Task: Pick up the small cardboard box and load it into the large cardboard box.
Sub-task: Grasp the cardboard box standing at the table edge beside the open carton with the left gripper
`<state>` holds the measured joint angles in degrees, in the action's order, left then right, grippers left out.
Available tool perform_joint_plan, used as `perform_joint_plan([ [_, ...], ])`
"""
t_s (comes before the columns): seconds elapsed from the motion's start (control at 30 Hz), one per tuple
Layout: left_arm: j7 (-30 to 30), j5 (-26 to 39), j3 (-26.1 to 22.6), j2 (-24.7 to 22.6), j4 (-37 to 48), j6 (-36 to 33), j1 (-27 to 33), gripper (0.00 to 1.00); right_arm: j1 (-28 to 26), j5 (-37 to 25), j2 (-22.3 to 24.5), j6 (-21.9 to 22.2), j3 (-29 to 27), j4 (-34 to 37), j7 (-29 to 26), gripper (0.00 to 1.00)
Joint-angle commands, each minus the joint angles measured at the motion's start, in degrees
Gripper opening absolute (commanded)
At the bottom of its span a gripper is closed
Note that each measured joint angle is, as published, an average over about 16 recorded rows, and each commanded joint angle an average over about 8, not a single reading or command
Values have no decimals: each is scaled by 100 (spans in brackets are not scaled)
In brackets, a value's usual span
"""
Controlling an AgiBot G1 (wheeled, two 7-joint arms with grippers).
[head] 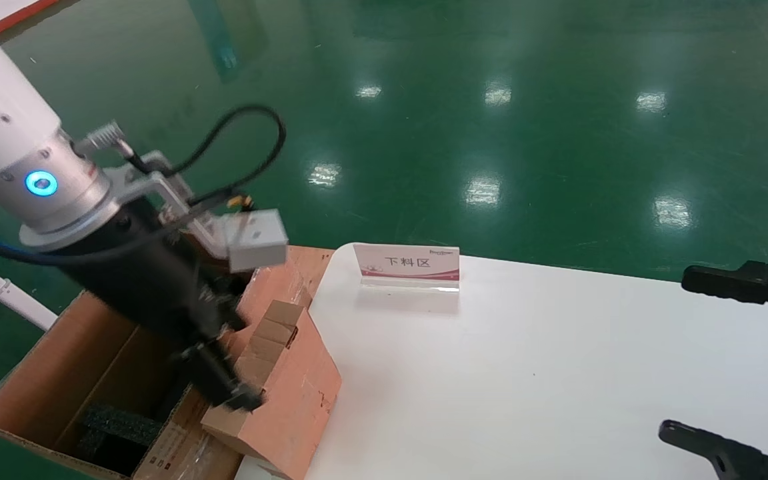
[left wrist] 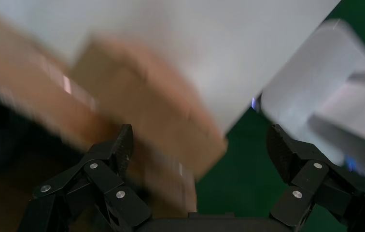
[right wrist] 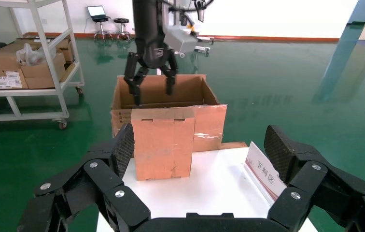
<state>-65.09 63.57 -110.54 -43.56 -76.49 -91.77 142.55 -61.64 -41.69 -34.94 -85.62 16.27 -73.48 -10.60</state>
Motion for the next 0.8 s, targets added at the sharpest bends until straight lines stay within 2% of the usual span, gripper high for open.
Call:
perform_joint_plan([
  [0.03, -241, -112, -632, -232, -1, -13, 279, 100, 0, 1, 0, 0, 1, 0, 0, 100],
  [0.17, -346, -574, -1492, -519, 19, 53, 655, 100, -1, 2, 1, 1, 2, 0, 1, 100],
  [0.3, -364, -836, -1911, -581, 45, 166, 834, 100, -1, 3, 2, 2, 4, 0, 2, 100],
  [0.47, -439, -817, -2105, -553, 22, 426, 841, 100, -1, 4, 3, 3, 6, 0, 3, 100],
  [0.8, -572, -624, -2226, -593, -51, 928, 454, 100, -2, 7, 4, 4, 10, 0, 5, 100],
])
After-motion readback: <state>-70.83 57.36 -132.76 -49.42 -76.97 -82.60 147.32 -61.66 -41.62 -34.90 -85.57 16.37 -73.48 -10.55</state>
